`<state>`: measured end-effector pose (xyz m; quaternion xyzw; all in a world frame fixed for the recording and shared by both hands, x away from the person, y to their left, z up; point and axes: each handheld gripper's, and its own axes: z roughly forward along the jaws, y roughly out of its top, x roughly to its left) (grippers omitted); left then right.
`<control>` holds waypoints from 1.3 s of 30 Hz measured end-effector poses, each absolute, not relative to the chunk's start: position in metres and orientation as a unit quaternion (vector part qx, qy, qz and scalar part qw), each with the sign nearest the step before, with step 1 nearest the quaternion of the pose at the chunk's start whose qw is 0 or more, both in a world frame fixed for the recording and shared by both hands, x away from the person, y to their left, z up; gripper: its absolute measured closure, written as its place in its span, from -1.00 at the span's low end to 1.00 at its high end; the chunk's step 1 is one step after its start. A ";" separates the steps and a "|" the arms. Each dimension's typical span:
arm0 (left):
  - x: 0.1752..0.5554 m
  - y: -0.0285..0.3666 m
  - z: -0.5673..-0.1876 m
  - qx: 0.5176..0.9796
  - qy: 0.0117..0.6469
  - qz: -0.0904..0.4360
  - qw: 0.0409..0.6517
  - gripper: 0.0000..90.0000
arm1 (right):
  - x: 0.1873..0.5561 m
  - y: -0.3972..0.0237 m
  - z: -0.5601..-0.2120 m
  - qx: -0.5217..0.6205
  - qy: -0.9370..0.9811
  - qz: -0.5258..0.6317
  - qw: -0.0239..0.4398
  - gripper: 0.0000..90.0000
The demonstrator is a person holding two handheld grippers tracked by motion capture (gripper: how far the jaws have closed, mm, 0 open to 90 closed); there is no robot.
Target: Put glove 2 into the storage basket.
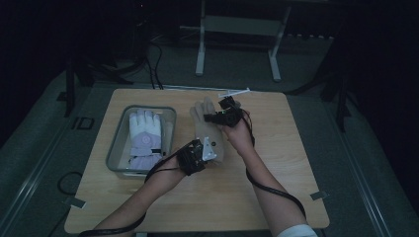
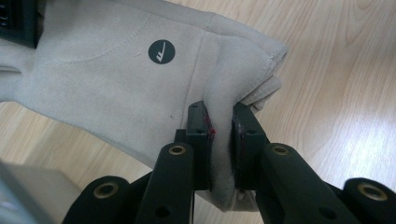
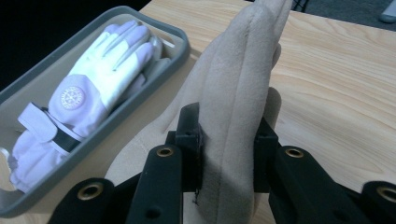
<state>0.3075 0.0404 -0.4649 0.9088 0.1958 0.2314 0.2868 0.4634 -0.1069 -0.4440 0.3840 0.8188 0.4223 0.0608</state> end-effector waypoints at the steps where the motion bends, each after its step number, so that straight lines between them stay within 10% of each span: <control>1: 0.307 0.044 -0.464 0.908 0.198 0.233 0.286 0.78 | 0.463 -0.104 -0.444 0.383 0.820 0.422 0.059 0.61; 39: 0.285 0.180 -0.453 0.890 0.294 0.250 0.241 0.79 | 0.462 0.053 -0.438 0.301 0.854 0.422 0.038 0.61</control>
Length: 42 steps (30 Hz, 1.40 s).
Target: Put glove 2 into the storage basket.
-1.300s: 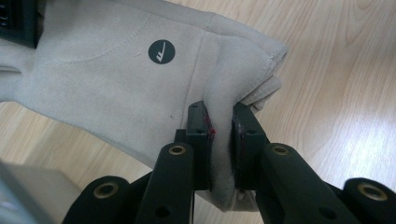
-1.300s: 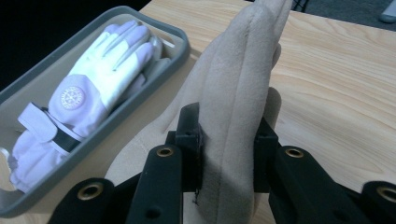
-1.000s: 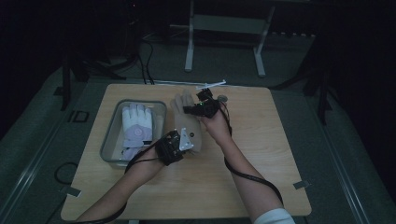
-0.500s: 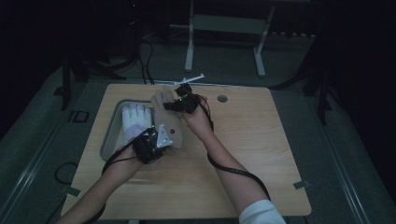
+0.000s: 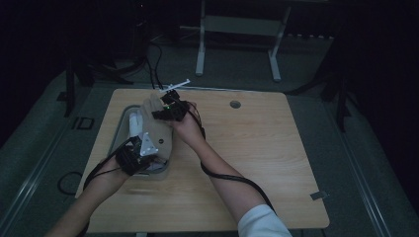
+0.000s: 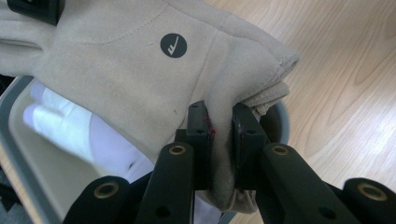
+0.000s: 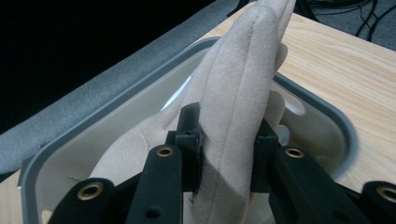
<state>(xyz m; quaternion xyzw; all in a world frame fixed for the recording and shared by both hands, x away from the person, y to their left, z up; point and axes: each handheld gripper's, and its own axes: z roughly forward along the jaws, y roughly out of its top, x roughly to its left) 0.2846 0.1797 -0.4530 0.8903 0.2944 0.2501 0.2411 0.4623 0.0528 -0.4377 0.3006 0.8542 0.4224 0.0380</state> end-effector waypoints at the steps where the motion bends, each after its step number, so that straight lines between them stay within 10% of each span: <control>1: 0.284 0.183 -0.454 0.890 0.298 0.250 0.240 0.79 | 0.462 0.057 -0.439 0.297 0.856 0.422 0.036 0.60; 30: 0.300 0.199 -0.496 0.889 0.342 0.198 0.230 0.75 | 0.475 0.085 -0.489 0.295 0.878 0.377 0.025 0.40; 37: 0.297 0.198 -0.487 0.883 0.347 0.194 0.248 0.41 | 0.476 0.073 -0.475 0.292 0.878 0.379 0.031 0.00; 42: 0.296 0.198 -0.477 0.865 0.378 0.195 0.266 -0.37 | 0.475 0.063 -0.467 0.292 0.876 0.381 0.039 -0.24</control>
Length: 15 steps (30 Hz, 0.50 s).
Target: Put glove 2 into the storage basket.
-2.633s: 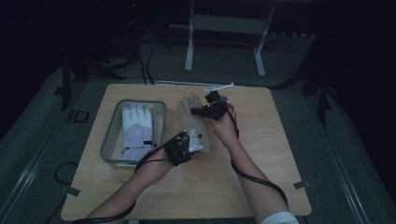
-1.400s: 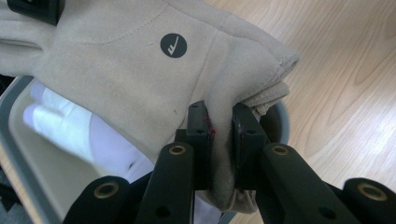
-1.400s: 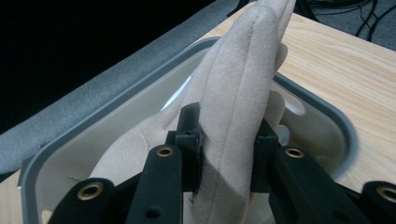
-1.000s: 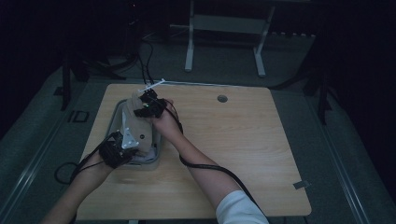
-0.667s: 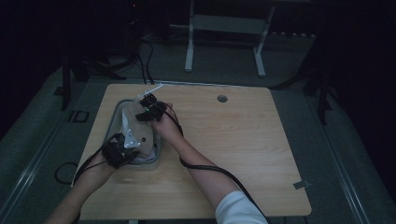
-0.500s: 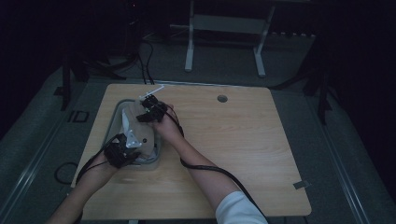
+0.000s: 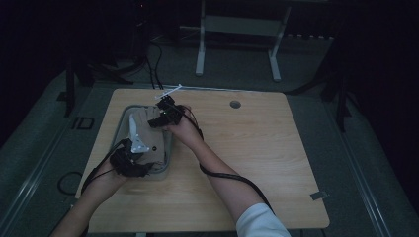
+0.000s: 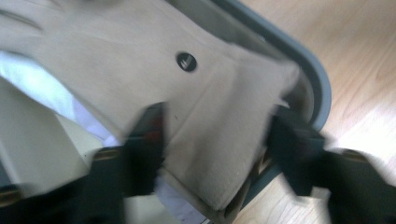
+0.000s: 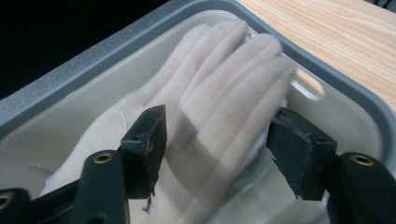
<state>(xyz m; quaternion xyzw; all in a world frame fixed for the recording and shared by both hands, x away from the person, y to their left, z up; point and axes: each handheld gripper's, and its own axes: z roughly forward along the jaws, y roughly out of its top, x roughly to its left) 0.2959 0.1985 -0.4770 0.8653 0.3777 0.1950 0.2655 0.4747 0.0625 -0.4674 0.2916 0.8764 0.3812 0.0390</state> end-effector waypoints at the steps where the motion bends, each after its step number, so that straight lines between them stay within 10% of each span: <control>1: 0.295 0.199 -0.475 0.866 0.375 0.189 0.271 -0.48 | 0.474 0.060 -0.466 0.290 0.876 0.383 0.038 -0.28; 15: 0.296 0.181 -0.457 0.830 0.379 0.199 0.357 -0.69 | 0.462 0.026 -0.447 0.249 0.881 0.399 0.046 -0.60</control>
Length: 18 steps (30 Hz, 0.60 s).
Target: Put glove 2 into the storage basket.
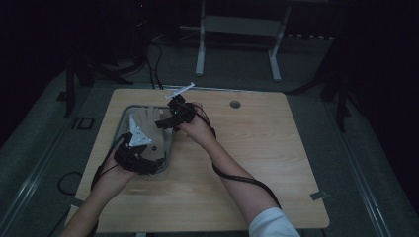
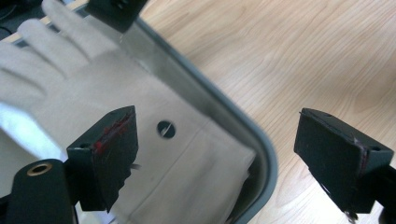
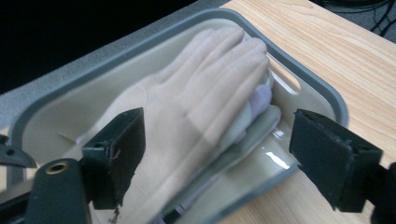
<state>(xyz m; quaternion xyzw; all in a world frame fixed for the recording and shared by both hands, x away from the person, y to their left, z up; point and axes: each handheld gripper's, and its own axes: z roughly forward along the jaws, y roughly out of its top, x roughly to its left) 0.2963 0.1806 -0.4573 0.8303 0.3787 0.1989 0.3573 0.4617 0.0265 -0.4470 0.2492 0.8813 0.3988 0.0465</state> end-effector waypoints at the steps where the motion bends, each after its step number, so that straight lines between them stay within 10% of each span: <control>1: 0.296 0.179 -0.457 0.830 0.378 0.198 0.360 -0.69 | 0.461 0.024 -0.447 0.247 0.882 0.398 0.047 -0.60; 18: 0.297 0.126 -0.465 0.838 0.344 0.163 0.390 -0.69 | 0.450 -0.027 -0.455 0.234 0.887 0.395 0.051 -0.60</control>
